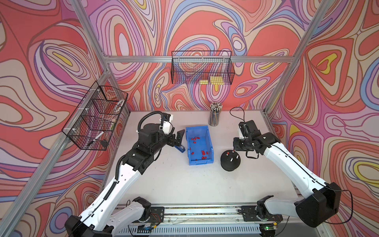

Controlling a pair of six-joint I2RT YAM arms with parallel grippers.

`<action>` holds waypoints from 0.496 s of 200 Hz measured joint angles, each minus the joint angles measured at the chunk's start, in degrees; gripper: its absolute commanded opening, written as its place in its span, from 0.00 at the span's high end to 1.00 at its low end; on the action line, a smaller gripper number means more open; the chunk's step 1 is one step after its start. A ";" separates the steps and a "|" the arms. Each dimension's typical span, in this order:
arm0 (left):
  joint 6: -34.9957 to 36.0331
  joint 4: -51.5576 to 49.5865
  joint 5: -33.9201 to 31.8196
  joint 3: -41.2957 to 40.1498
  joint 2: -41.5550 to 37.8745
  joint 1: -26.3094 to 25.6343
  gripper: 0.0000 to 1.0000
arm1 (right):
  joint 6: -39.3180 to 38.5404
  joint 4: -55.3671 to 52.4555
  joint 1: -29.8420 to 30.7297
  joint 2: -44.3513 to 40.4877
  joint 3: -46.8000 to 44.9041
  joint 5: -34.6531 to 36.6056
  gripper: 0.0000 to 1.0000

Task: Cover the protruding screws with screw protection sleeves
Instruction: Attach the screw protection sleeve to the screw.

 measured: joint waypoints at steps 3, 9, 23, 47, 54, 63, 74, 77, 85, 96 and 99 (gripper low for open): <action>0.00 0.00 0.00 0.00 0.00 0.00 0.01 | -0.17 0.02 0.00 -0.09 -0.02 0.04 0.83; 0.02 -0.02 0.00 0.00 0.00 0.00 0.01 | -0.13 0.15 -0.02 -0.15 -0.13 0.04 0.85; 0.00 -0.02 0.00 0.00 0.00 0.00 0.01 | -0.11 0.92 -0.02 -0.13 -1.01 -0.02 0.88; 0.00 -0.02 0.02 0.00 0.00 0.00 0.01 | 0.04 2.36 -0.02 0.39 -3.65 -0.26 0.91; 0.00 -0.02 0.02 0.00 0.00 0.00 0.01 | 0.04 2.82 -0.02 0.63 -4.57 -0.26 0.91; 0.00 -0.02 0.02 0.00 0.00 0.00 0.01 | 0.02 3.10 -0.02 0.96 -5.46 -0.26 0.91; 0.00 -0.02 0.02 0.00 0.00 0.00 0.01 | 0.04 3.56 -0.02 1.40 -6.38 -0.28 0.92; 0.02 -0.02 0.02 0.00 0.00 0.00 0.01 | 0.02 3.65 -0.02 1.51 -6.51 -0.17 0.92; 0.00 -0.02 0.00 0.00 0.00 0.00 0.01 | 0.04 3.98 -0.04 1.51 -6.84 -0.31 0.92; 0.00 -0.04 0.02 0.00 0.00 0.00 0.01 | 0.04 4.17 -0.09 1.55 -7.08 -0.35 0.92; 0.00 -0.02 0.02 0.00 0.00 0.00 0.01 | 0.04 4.20 -0.11 1.55 -7.13 -0.37 0.92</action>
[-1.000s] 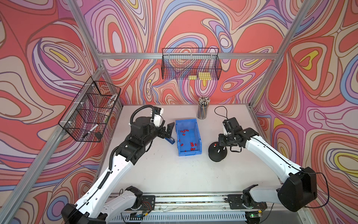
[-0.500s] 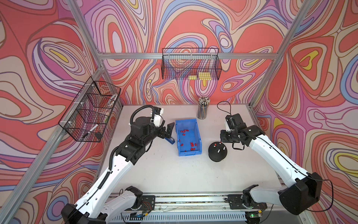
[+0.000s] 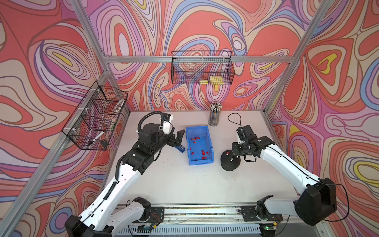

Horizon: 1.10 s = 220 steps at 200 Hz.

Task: Cover the protruding screws with screw protection sleeves
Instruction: Attach the screw protection sleeve to the screw, then pick up the screw protection sleeve from the storage box.

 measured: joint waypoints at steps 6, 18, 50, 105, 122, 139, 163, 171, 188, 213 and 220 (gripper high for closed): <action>0.00 -0.02 0.00 0.00 0.00 0.00 0.01 | 0.00 0.02 -0.07 0.00 -0.02 -0.02 0.91; 0.00 -0.02 0.00 0.00 0.00 0.00 0.01 | 0.00 -0.04 -0.09 0.00 0.02 0.02 0.90; 0.00 -0.02 0.00 0.00 0.00 0.00 0.01 | 0.00 -2.45 -0.07 0.00 2.27 0.83 0.87; 0.02 -0.04 -0.52 0.00 0.00 0.00 0.01 | 0.59 -5.64 2.82 -0.42 13.53 1.07 0.82; 0.04 -0.07 -1.55 0.00 0.00 0.00 0.01 | 0.90 -4.70 8.48 -0.15 16.13 0.94 0.80; 0.07 -0.26 -3.21 0.00 0.00 0.00 0.01 | 1.07 -3.85 14.64 1.88 18.91 0.98 0.79; 0.22 -1.09 -6.54 0.00 0.00 0.00 0.01 | 1.62 -1.20 20.17 7.04 20.57 0.85 0.78; 0.24 -1.36 -7.93 0.00 0.00 0.00 0.01 | 1.97 -0.50 21.29 9.05 20.57 0.70 0.78; 0.33 -1.86 -10.60 0.00 -0.02 0.00 0.01 | 2.82 0.96 22.93 13.49 20.50 0.44 0.78; 0.66 -2.34 -13.38 0.00 -0.04 0.04 0.01 | 4.15 3.87 24.39 18.84 20.44 -0.81 0.78; 0.68 -2.32 -13.88 0.00 -0.04 0.04 0.01 | 4.42 4.74 24.63 20.04 20.44 -1.16 0.78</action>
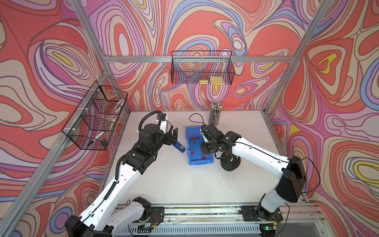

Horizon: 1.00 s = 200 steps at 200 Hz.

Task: Cover the protruding screws with screw protection sleeves
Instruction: Pick up the screw protection sleeve from the storage box.

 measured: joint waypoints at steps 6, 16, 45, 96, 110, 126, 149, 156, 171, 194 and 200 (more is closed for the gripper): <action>0.00 -0.02 -0.31 0.00 -0.02 0.02 0.01 | 0.33 0.72 0.22 1.05 0.00 -0.39 0.78; 0.00 0.00 -0.52 0.00 -0.02 0.15 0.01 | 0.81 1.97 0.37 2.71 0.00 -0.83 0.78; 0.00 -0.02 -1.27 0.00 -0.07 0.35 0.01 | 1.79 3.17 0.44 8.04 0.70 0.28 0.77; -0.02 0.02 -1.73 0.00 -0.52 0.39 0.01 | 4.42 0.39 0.44 15.61 4.22 8.46 0.75; -0.02 0.00 -1.75 0.00 -0.85 0.39 0.01 | 5.31 0.31 0.44 16.55 4.81 10.78 0.74; 0.00 0.00 -1.75 0.00 -1.14 0.39 0.01 | 6.21 0.20 0.44 17.44 5.53 13.25 0.73; 0.00 0.02 -1.75 0.00 -1.27 0.39 0.01 | 6.93 -0.09 0.44 18.97 6.91 16.24 0.71; 0.00 0.02 -1.75 0.00 -1.27 0.39 0.01 | 7.04 -0.02 0.44 19.71 7.34 16.94 0.71; 0.00 0.00 -1.75 0.00 -1.27 0.57 0.01 | 7.21 0.09 0.44 21.22 7.80 17.97 0.71; 0.00 0.00 -1.75 0.00 -1.27 0.70 0.01 | 7.21 0.02 0.44 23.26 7.93 19.32 0.71; 0.00 0.00 -1.75 0.00 -1.27 0.72 0.01 | 7.21 0.11 0.44 23.76 7.98 19.63 0.70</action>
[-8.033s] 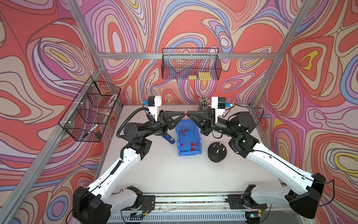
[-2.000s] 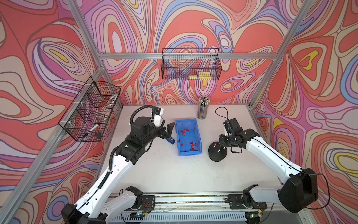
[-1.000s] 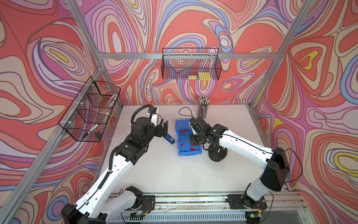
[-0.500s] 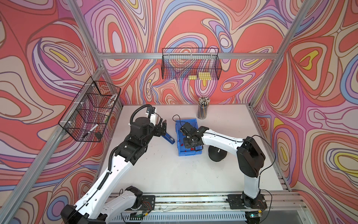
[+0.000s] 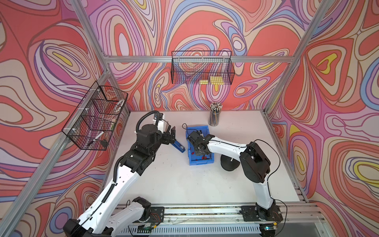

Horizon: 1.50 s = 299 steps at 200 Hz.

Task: Cover the protruding screws with screw protection sleeves
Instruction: Pick up the screw protection sleeve from the storage box.

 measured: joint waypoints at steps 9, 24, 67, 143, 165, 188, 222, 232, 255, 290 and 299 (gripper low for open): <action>0.00 0.02 0.00 0.00 0.00 -0.02 0.01 | -0.02 0.13 0.00 0.61 0.00 0.22 0.70; 0.00 0.00 0.00 0.00 0.00 -0.02 0.01 | -0.02 0.35 0.00 1.51 0.02 0.44 0.69; 0.00 0.00 0.00 0.00 0.00 -0.02 0.01 | -0.22 1.03 0.00 2.36 0.33 0.42 0.69; -0.02 0.00 0.00 0.00 0.00 0.00 0.01 | -0.92 2.27 0.00 3.37 1.84 0.87 0.64; -0.02 0.02 0.00 0.00 0.00 0.00 0.01 | -0.94 2.45 0.00 4.46 1.99 1.07 0.64; -0.02 0.00 0.02 0.00 0.00 0.00 0.01 | -0.87 2.64 -0.02 4.66 1.99 1.53 0.63; -0.02 0.02 0.02 0.00 0.00 0.00 0.01 | -0.79 2.78 -0.09 4.68 2.01 1.42 0.64; -0.02 0.00 0.02 0.00 0.00 0.00 0.01 | -0.70 2.91 -0.09 4.68 1.99 1.29 0.64; -0.02 0.00 0.02 0.00 0.00 0.00 0.01 | -0.42 2.95 -0.15 4.68 1.99 1.16 0.58; -0.02 0.02 0.02 0.00 0.00 0.00 0.01 | -0.02 3.21 -0.20 4.66 1.99 1.18 0.57; -0.02 0.02 0.02 0.00 0.00 0.00 0.01 | -0.02 3.26 -0.20 4.68 1.99 1.20 0.57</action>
